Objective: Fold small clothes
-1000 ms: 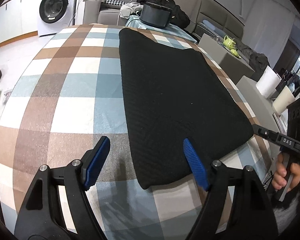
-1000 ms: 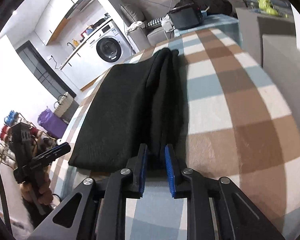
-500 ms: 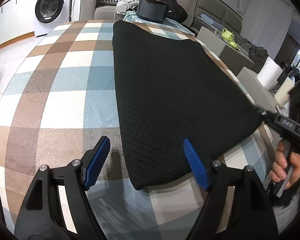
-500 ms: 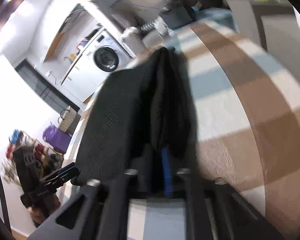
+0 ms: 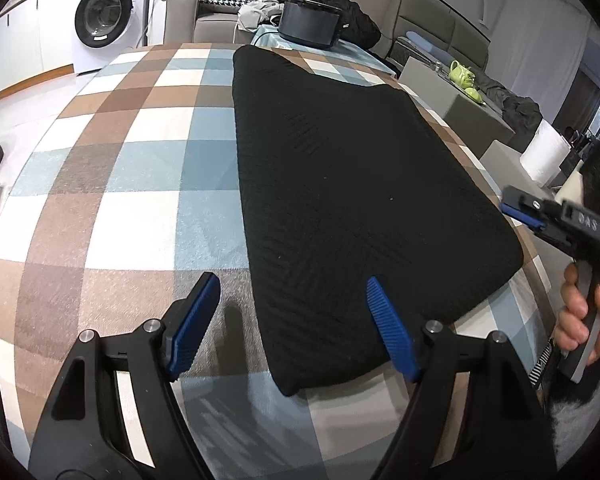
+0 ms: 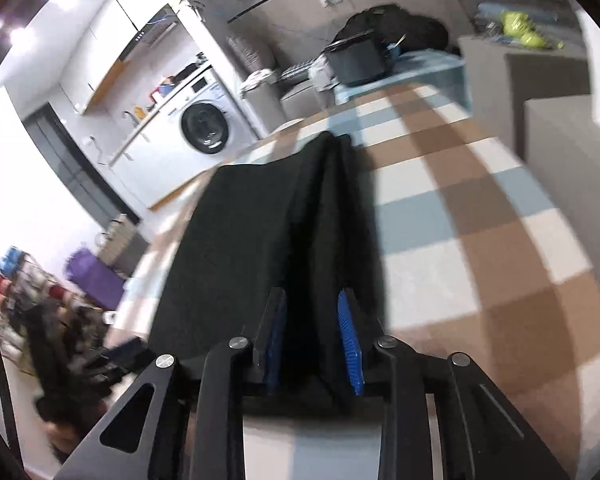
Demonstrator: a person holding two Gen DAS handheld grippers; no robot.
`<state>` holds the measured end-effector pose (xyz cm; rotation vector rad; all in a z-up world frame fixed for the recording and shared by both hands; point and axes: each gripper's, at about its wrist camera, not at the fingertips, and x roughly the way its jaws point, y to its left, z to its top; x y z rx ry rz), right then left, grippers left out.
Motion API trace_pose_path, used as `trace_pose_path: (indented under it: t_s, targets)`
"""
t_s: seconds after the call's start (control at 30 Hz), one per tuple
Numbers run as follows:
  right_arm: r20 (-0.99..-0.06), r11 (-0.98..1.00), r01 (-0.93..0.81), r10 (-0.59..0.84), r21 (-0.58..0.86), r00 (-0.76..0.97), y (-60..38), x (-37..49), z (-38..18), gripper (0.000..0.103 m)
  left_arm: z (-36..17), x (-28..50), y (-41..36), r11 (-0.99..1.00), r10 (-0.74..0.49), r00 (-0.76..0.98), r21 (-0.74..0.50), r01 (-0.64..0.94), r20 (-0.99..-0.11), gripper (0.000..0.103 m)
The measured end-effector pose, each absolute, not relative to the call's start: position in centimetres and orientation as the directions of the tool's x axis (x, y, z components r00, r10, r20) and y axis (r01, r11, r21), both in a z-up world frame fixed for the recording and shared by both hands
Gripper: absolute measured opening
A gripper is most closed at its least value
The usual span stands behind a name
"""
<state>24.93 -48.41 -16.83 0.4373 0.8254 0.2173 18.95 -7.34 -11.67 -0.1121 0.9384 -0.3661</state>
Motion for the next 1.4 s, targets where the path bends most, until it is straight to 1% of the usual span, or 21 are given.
trace_pose_path:
  t_s: [0.07, 0.13, 0.2, 0.23, 0.3, 0.43, 0.5, 0.53, 0.57, 0.6, 0.7, 0.73, 0.77, 0.8, 0.87, 0.9, 0.93, 0.97, 1.07, 1.13, 1.4]
  targets:
    - [-0.665, 0.866, -0.035, 0.409, 0.499, 0.625, -47.9, 26.5, -17.4, 0.031, -11.9, 19.2, -7.4, 0.933, -0.354, 0.531, -0.252, 0.257, -0.77, 0.074]
    - [-0.684, 0.868, -0.041, 0.418, 0.495, 0.598, -47.0, 27.7, -18.0, 0.03, -12.1, 19.3, -7.4, 0.934, -0.353, 0.527, -0.254, 0.253, -0.773, 0.074]
    - [-0.682, 0.866, -0.08, 0.443, 0.494, 0.582, -46.0, 28.5, -18.7, 0.01, -12.3, 19.4, -7.2, 0.932, -0.359, 0.52, -0.266, 0.247, -0.775, 0.074]
    - [-0.662, 0.85, -0.117, 0.48, 0.514, 0.576, -45.6, 28.7, -18.8, 0.007, -12.4, 19.4, -7.0, 0.931, -0.361, 0.519, -0.27, 0.244, -0.775, 0.074]
    - [-0.629, 0.858, -0.136, 0.463, 0.496, 0.624, -45.5, 27.8, -18.3, 0.007, -12.4, 19.5, -6.9, 0.93, -0.364, 0.521, -0.276, 0.241, -0.772, 0.074]
    - [-0.706, 0.916, -0.091, 0.362, 0.391, 0.608, -45.2, 27.6, -19.0, 0.009, -12.7, 19.5, -6.7, 0.931, -0.364, 0.519, -0.281, 0.234, -0.773, 0.074]
    - [-0.727, 0.917, -0.092, 0.367, 0.389, 0.581, -45.1, 27.3, -19.4, 0.017, -12.8, 19.4, -6.7, 0.93, -0.365, 0.517, -0.283, 0.234, -0.774, 0.074]
    - [-0.714, 0.909, -0.097, 0.382, 0.406, 0.587, -45.3, 26.7, -19.1, 0.032, -12.8, 19.4, -6.7, 0.93, -0.367, 0.518, -0.285, 0.234, -0.772, 0.074]
    - [-0.7, 0.899, -0.106, 0.401, 0.425, 0.591, -45.6, 25.9, -18.7, 0.051, -12.8, 19.4, -6.7, 0.928, -0.372, 0.516, -0.29, 0.236, -0.771, 0.074]
    - [-0.683, 0.892, -0.108, 0.41, 0.44, 0.604, -46.0, 25.1, -18.3, 0.057, -12.8, 19.3, -6.7, 0.925, -0.378, 0.513, -0.295, 0.239, -0.77, 0.074]
    - [-0.681, 0.901, -0.091, 0.383, 0.423, 0.625, -46.8, 23.0, -17.7, 0.059, -12.8, 19.2, -7.1, 0.923, -0.382, 0.51, -0.292, 0.25, -0.771, 0.074]
    - [-0.688, 0.907, -0.083, 0.37, 0.413, 0.624, -47.1, 22.5, -17.7, 0.061, -12.8, 19.2, -7.2, 0.925, -0.377, 0.512, -0.286, 0.251, -0.772, 0.069]
    - [-0.696, 0.91, -0.073, 0.362, 0.408, 0.62, -47.0, 22.2, -17.6, 0.061, -12.8, 19.1, -7.4, 0.924, -0.379, 0.513, -0.284, 0.256, -0.77, 0.056]
    - [-0.703, 0.91, -0.066, 0.362, 0.41, 0.612, -47.1, 22.2, -17.9, 0.061, -12.7, 19.0, -7.5, 0.92, -0.387, 0.513, -0.286, 0.268, -0.766, 0.048]
    - [-0.713, 0.903, -0.049, 0.369, 0.427, 0.596, -47.1, 22.6, -18.7, 0.061, -12.7, 19.0, -7.6, 0.924, -0.376, 0.521, -0.272, 0.268, -0.766, 0.032]
    - [-0.72, 0.902, -0.045, 0.371, 0.429, 0.587, -47.1, 23.1, -19.1, 0.06, -12.6, 19.0, -7.5, 0.925, -0.374, 0.525, -0.269, 0.267, -0.764, 0.029]
    - [-0.725, 0.901, -0.04, 0.373, 0.431, 0.578, -46.9, 23.5, -19.5, 0.054, -12.6, 19.1, -7.4, 0.926, -0.373, 0.524, -0.271, 0.263, -0.766, 0.027]
    - [-0.729, 0.902, -0.04, 0.372, 0.429, 0.575, -46.8, 24.0, -19.9, 0.045, -12.6, 19.4, -7.2, 0.927, -0.373, 0.518, -0.281, 0.25, -0.77, 0.026]
    - [-0.729, 0.909, -0.077, 0.377, 0.41, 0.571, -45.9, 24.4, -19.8, 0.033, -12.5, 19.8, -6.9, 0.929, -0.37, 0.516, -0.289, 0.233, -0.772, 0.026]
    - [-0.733, 0.913, -0.082, 0.372, 0.4, 0.57, -45.5, 24.8, -19.8, 0.031, -12.2, 20.1, -7.0, 0.934, -0.354, 0.525, -0.268, 0.235, -0.774, 0.026]
    - [-0.733, 0.912, -0.065, 0.367, 0.405, 0.573, -45.0, 27.1, -20.1, 0.03, -11.6, 22.0, -7.4, 0.951, -0.3, 0.552, -0.198, 0.237, -0.778, 0.026]
